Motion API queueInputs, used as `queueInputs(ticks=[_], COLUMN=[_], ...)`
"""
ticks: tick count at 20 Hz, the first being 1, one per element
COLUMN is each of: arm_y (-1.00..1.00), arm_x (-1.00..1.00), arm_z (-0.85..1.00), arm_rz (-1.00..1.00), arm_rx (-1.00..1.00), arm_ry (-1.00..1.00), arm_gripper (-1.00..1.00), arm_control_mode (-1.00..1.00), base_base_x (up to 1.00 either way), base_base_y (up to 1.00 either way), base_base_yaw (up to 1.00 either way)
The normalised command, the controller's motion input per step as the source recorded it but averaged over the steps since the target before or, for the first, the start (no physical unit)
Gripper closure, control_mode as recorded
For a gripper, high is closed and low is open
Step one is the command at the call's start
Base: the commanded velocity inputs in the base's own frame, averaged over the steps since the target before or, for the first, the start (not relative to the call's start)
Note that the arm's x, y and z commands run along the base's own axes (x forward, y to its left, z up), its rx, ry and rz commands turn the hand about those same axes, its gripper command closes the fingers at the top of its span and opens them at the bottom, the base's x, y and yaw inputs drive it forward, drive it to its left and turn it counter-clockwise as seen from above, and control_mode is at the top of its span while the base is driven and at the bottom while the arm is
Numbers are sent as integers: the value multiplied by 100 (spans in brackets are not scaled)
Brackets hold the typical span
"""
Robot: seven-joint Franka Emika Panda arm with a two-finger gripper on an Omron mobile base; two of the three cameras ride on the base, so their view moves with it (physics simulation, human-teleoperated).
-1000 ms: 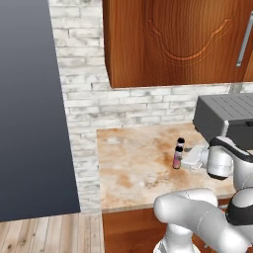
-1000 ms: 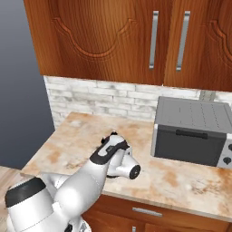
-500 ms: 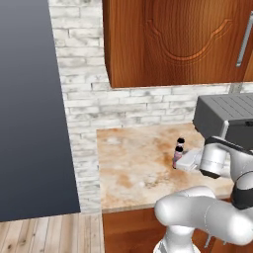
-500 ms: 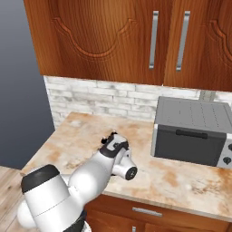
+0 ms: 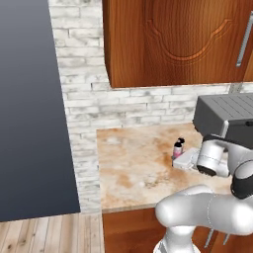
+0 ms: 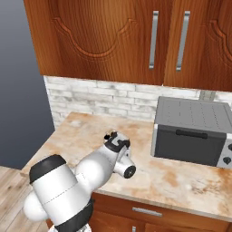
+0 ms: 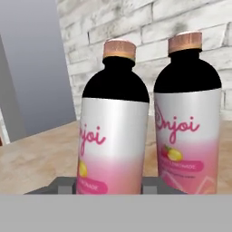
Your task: Move the drinks to the dining counter.
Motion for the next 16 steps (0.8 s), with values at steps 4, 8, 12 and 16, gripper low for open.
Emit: queueInputs(ticks=[4, 8, 12, 16], arm_y=[8, 0, 0, 0], arm_x=[-14, -68, -78, -68], arm_z=[3, 49, 83, 100], arm_rz=[0, 0, 0, 0], arm_rx=[0, 0, -1, -5], arm_ry=[-5, -28, -16, -3], arm_gripper=[100, 100, 100, 100], arm_control_mode=[-100, -100, -100, -100], base_base_x=[0, 0, 0, 0], base_base_y=[0, 0, 0, 0], base_base_yaw=[0, 0, 0, 0])
